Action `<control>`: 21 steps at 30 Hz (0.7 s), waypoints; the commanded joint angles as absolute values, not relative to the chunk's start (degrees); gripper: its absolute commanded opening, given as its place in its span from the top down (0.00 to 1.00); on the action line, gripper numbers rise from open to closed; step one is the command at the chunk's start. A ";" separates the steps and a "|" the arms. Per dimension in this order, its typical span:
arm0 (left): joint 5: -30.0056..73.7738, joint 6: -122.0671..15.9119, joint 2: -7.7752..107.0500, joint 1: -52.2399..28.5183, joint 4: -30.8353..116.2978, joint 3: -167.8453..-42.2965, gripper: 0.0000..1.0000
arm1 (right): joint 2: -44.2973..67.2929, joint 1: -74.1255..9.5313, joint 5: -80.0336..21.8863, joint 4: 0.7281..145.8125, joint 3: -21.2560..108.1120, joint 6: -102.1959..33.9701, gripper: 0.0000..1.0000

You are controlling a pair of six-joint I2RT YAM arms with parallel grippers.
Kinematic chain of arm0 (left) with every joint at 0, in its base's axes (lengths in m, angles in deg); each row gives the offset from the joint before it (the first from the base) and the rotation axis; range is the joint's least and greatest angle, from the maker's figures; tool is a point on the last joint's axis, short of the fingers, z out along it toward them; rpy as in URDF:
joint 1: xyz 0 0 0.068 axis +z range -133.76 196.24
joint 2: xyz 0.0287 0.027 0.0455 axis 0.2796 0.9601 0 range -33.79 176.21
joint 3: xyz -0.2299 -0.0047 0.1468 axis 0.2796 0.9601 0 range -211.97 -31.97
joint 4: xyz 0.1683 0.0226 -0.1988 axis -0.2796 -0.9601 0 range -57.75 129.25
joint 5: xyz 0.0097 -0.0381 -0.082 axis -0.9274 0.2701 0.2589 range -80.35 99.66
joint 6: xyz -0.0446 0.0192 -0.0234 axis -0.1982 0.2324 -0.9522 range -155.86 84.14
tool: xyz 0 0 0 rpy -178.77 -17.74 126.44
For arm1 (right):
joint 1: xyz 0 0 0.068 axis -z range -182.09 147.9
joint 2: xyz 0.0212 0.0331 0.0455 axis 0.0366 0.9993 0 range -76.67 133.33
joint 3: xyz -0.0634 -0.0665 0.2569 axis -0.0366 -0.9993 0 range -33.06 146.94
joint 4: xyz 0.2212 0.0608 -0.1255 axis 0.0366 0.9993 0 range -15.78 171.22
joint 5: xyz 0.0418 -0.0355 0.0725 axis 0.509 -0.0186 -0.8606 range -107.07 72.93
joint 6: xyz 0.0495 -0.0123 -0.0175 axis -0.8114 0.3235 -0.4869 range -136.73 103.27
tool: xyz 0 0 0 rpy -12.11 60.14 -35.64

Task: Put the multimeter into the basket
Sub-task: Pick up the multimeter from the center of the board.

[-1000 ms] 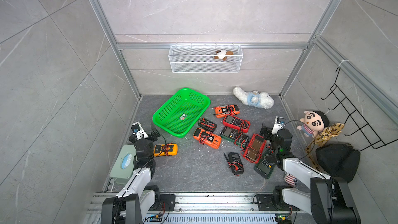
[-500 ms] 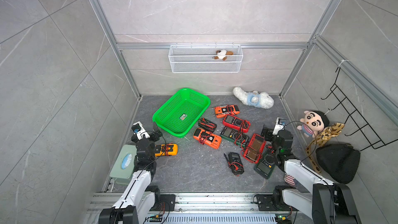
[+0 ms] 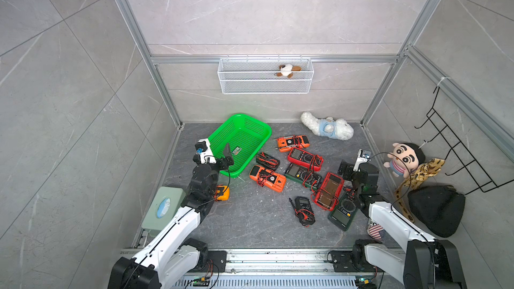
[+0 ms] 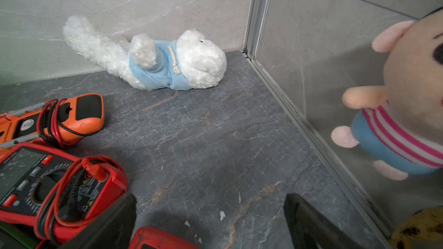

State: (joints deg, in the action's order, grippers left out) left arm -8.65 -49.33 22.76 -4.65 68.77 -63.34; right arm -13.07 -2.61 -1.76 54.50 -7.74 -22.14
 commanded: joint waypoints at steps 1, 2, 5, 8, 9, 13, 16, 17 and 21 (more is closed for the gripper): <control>-7.88 -51.43 25.35 -6.37 64.56 -68.59 0.02 | -14.66 -2.72 -0.39 58.20 -5.36 -23.58 0.00; -7.52 -52.12 26.54 -6.94 62.87 -70.23 0.02 | -14.79 -2.72 -0.29 59.11 -4.88 -23.85 0.00; -6.46 -53.21 29.84 -8.65 60.00 -73.88 0.02 | -15.31 -2.74 -0.54 61.54 -3.73 -24.39 0.00; -6.48 -53.25 32.96 -11.17 59.06 -75.96 0.02 | -15.49 -2.67 -1.20 63.66 -2.78 -24.81 0.00; -6.97 -53.18 33.97 -12.11 58.73 -76.54 0.02 | -15.54 -2.73 -1.38 64.28 -2.52 -24.86 0.00; -8.36 -52.60 37.84 -15.27 57.18 -79.09 0.02 | -15.01 -2.80 -1.65 66.44 -1.22 -25.16 0.00; -10.03 -51.27 40.98 -18.37 55.64 -81.32 0.02 | -14.88 -3.02 -1.64 67.23 -0.81 -25.25 0.00; -10.33 -50.90 41.92 -19.18 55.31 -81.97 0.02 | -14.88 -3.04 -1.69 67.40 -0.72 -25.17 0.00; -9.21 -51.05 46.07 -21.04 53.83 -84.76 0.02 | -15.14 -3.17 -1.69 68.17 -0.48 -25.34 0.00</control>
